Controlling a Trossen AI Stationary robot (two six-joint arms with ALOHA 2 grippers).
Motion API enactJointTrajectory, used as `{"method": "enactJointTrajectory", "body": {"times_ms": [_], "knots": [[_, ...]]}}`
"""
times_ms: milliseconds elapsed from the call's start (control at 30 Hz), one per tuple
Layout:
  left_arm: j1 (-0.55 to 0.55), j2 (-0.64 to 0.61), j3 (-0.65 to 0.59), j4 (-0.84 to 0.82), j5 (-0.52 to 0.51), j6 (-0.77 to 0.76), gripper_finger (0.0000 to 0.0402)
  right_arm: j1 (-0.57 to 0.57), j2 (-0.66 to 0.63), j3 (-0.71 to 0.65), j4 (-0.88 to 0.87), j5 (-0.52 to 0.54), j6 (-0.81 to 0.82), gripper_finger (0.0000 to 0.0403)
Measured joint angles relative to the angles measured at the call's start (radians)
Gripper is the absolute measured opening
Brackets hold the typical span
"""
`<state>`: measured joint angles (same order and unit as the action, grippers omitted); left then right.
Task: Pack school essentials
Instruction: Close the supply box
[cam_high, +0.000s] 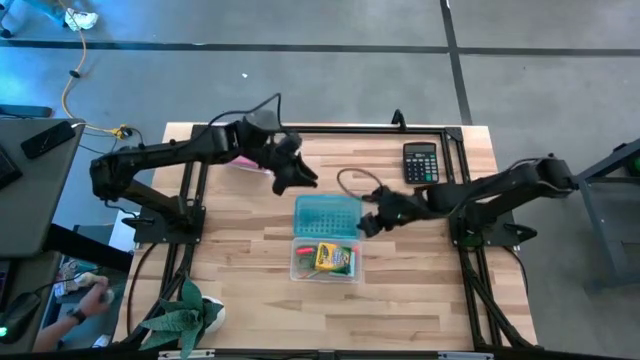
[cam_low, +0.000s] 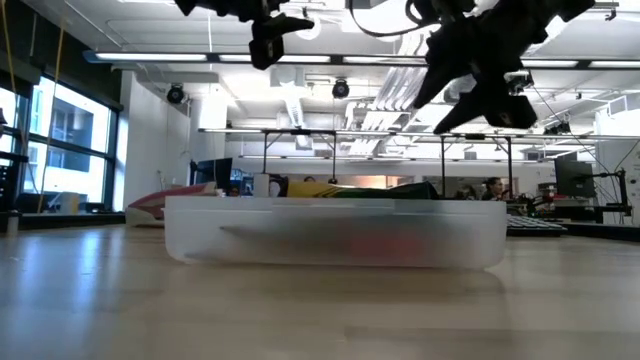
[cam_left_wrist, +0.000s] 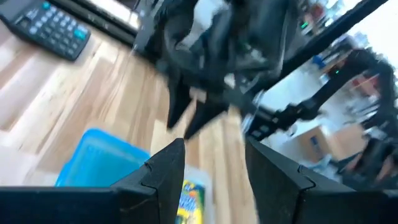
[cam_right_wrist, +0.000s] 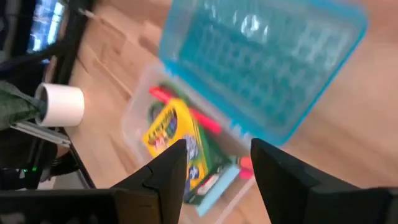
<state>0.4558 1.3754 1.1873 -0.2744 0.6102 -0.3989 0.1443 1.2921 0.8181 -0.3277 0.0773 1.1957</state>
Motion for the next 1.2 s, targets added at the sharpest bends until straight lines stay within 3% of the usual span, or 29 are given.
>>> {"method": "enactJointTrajectory", "body": {"times_ms": [300,567,867,967,1200], "knots": [[-0.164,0.0,0.0,-0.167,-0.204,0.088,0.0156,-0.223,-0.149,0.0,-0.099,-0.113,-0.247,0.017],[-0.309,0.012,0.0,-0.215,-0.348,0.056,0.0156,-0.44,-0.15,0.0,-0.114,-0.288,-0.454,0.017],[-0.449,0.034,0.001,-0.343,-0.538,-0.094,0.0156,-0.591,-0.142,0.0,-0.109,-0.376,-0.636,0.017],[-0.504,0.046,-0.002,-0.405,-0.57,-0.17,0.0156,-0.618,-0.119,0.0,-0.109,-0.384,-0.684,0.017],[-0.63,0.098,-0.051,-0.362,-0.615,-0.374,0.0156,-0.65,-0.004,0.0,-0.054,-0.488,-0.757,0.017]]}}
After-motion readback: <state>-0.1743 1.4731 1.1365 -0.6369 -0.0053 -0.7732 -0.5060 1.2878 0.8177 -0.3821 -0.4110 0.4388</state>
